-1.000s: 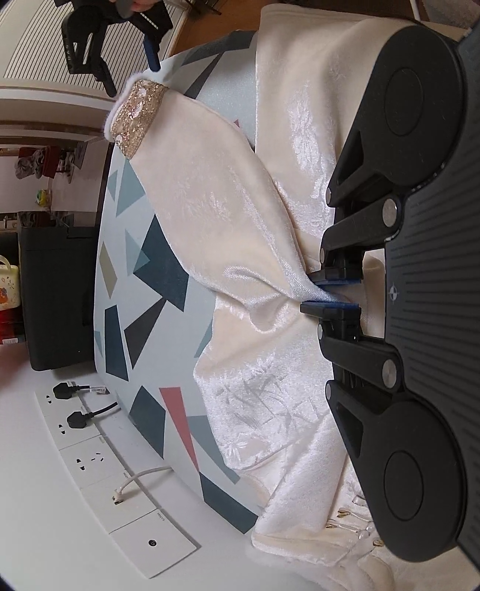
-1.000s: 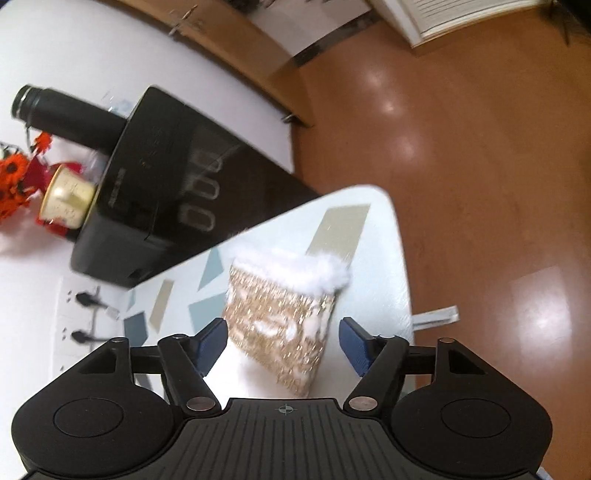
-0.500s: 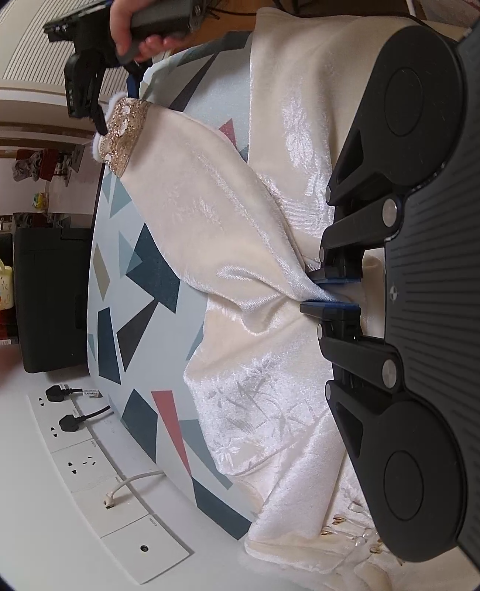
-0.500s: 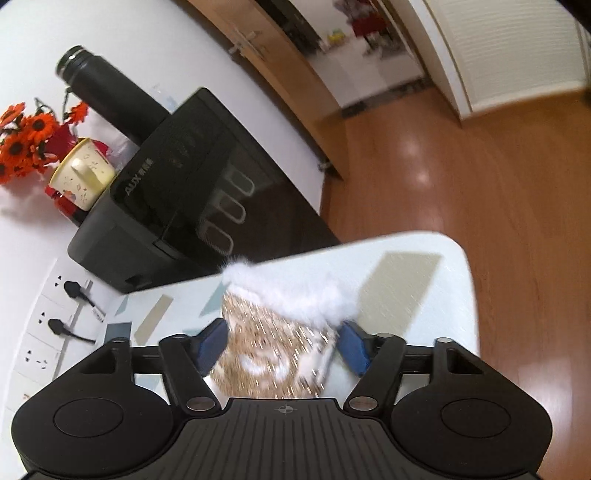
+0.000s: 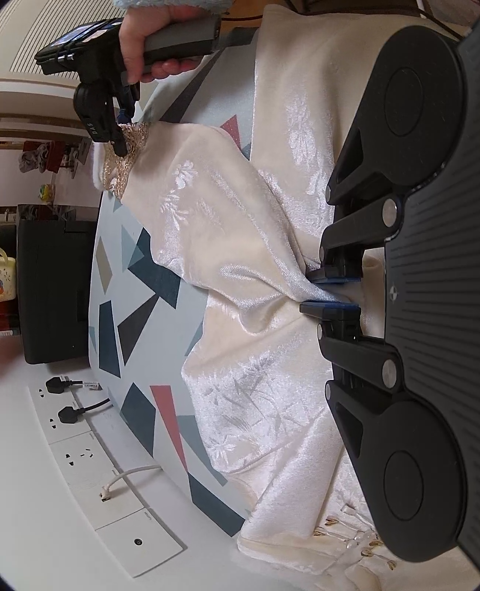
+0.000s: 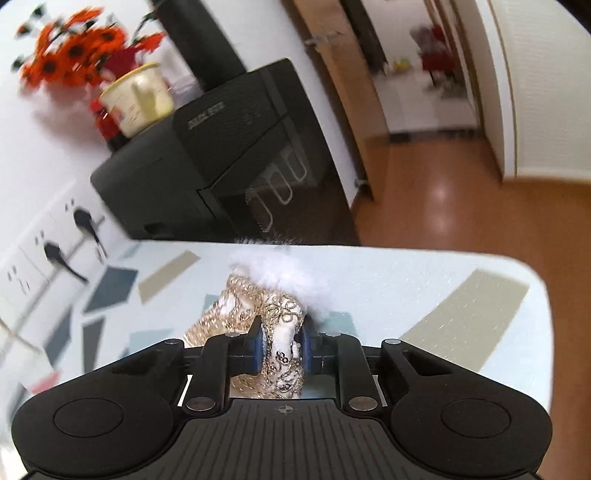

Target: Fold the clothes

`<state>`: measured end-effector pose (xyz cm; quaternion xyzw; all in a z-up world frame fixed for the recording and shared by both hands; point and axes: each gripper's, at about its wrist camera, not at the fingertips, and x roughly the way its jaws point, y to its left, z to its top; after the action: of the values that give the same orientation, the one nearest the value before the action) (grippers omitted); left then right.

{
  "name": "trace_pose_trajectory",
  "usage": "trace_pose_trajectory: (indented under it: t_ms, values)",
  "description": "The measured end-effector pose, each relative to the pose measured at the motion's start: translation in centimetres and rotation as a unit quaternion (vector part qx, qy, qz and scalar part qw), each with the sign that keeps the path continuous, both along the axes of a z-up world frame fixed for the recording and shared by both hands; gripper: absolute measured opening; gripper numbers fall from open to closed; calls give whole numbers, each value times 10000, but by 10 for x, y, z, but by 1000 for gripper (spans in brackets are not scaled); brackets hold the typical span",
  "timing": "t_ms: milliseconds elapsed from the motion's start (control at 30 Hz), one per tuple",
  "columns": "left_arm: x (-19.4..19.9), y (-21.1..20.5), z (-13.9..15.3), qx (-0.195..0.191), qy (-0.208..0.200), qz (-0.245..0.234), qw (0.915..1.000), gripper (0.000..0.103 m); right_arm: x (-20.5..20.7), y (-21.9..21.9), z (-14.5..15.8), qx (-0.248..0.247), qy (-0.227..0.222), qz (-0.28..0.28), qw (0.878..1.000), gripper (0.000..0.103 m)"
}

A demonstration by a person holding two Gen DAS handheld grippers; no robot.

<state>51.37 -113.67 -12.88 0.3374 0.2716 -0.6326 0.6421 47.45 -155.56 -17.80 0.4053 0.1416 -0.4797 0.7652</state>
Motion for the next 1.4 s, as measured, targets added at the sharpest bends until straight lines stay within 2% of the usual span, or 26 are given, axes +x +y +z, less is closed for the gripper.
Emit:
trace_pose_trajectory:
  t_ms: [100,233,300,367,433,500,600,700,833,867,967,1100,1200,1300,1367,1400]
  values:
    - [2,-1,1,9,118,105,9999,12,-3,-6,11,125,-379,-138,9991,15]
    - [9,-8,16,-77,531,96,9985,17,-14,-22,68,-438,-811,-177,9956,15]
    - [14,-8,34,-360,754,-19,9965,25,-22,-30,102,-825,-1039,-231,9909,15]
    - [19,-8,51,-641,693,-28,9955,50,-30,-35,131,-1299,-1182,-332,9839,15]
    - [29,-8,62,-878,679,53,9938,58,-37,-40,160,-1769,-1322,-432,9743,15]
    - [48,-17,57,-804,738,375,9933,58,-42,-44,181,-2086,-1430,-487,9663,15]
    - [81,-37,41,-505,835,994,9902,58,-40,-48,186,-2056,-1492,-419,9663,15]
    - [100,-62,16,-85,648,1271,9897,58,-32,-47,176,-1855,-1277,-249,9740,15]
    - [101,-82,-12,257,298,1377,9897,60,-24,-47,157,-1448,-1091,-368,9827,15]
    - [103,-82,-13,96,330,1432,9891,60,-23,-47,154,-1396,-1079,-433,9834,15]
    - [107,-93,-15,6,371,1606,9863,61,-18,-51,158,-1490,-1061,-577,9814,15]
    - [111,-106,-15,-90,346,1804,9829,63,-14,-55,189,-1832,-1299,-503,9731,15]
    - [116,-115,-16,-122,390,1977,9794,63,-1,-52,224,-2153,-1546,-178,9641,15]
    - [120,-121,-15,-120,462,2140,9757,62,25,-44,254,-2252,-1674,293,9594,15]
    - [128,-116,-9,-69,638,2232,9727,49,46,-34,265,-2202,-1635,666,9594,15]
    - [136,-104,-1,-159,856,2320,9688,49,58,-26,269,-2174,-1601,874,9589,15]
